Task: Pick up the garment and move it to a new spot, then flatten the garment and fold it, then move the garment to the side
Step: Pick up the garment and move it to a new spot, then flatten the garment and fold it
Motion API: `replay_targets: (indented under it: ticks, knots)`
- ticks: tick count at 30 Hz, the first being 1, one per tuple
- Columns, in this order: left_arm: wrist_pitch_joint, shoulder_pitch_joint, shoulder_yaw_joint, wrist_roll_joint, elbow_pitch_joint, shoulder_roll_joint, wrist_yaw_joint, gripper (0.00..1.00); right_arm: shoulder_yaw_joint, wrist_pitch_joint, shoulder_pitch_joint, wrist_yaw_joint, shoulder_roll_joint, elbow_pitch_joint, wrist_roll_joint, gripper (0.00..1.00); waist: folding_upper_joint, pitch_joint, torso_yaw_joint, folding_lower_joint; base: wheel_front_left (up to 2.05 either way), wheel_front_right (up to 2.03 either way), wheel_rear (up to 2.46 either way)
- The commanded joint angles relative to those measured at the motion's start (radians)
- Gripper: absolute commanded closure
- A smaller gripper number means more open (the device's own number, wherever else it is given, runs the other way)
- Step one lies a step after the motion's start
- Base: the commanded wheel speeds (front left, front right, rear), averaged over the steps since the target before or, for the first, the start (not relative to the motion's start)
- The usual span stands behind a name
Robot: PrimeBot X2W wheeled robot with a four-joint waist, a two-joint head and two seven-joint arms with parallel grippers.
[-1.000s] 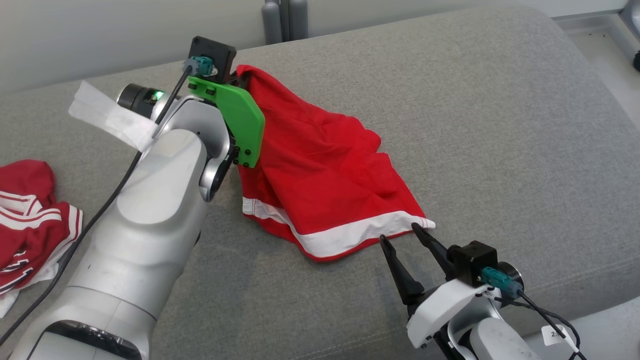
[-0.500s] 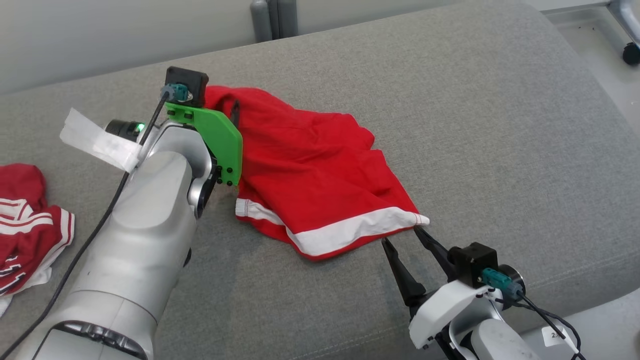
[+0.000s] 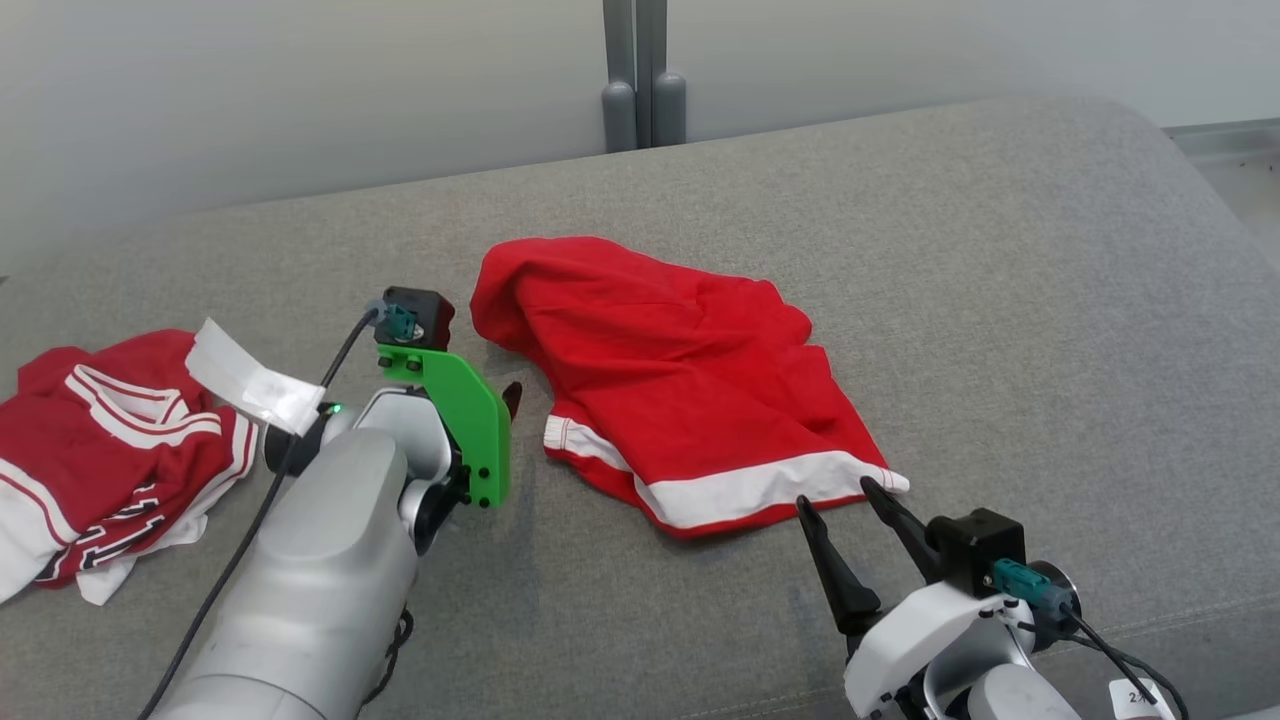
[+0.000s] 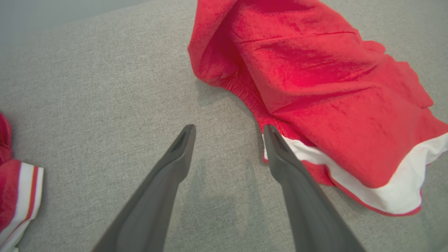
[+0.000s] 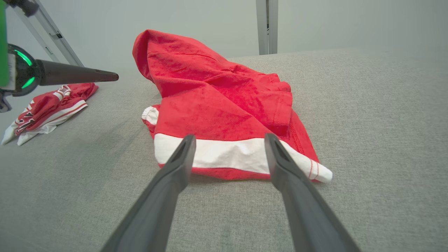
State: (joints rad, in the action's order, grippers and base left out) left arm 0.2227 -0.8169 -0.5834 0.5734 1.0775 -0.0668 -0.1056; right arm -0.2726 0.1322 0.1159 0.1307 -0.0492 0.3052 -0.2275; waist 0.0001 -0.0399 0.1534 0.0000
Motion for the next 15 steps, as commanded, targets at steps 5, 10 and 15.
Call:
replay_targets:
  ticks: [5, 10, 15]
  knots:
    - [0.001, 0.062, 0.000, 0.029, -0.024, 0.007, 0.009, 0.00, 0.028, -0.011, -0.032, 0.000, -0.002, -0.038, 0.035, 0.00, -0.0001, 0.021, 0.004, 0.0000, 0.00, 0.00, 0.00]
    - [0.009, 0.087, 0.001, 0.039, -0.030, 0.005, 0.024, 0.00, 0.044, -0.022, -0.049, 0.000, -0.002, -0.076, 0.062, 0.00, -0.0001, -0.005, 0.047, 0.0000, 0.00, 0.00, 0.00]
    - [0.013, 0.085, 0.008, 0.047, -0.029, -0.008, 0.040, 0.00, 0.052, -0.030, -0.051, 0.000, -0.002, -0.100, 0.064, 0.00, -0.0001, -0.039, 0.086, 0.0000, 0.00, 0.00, 0.00]
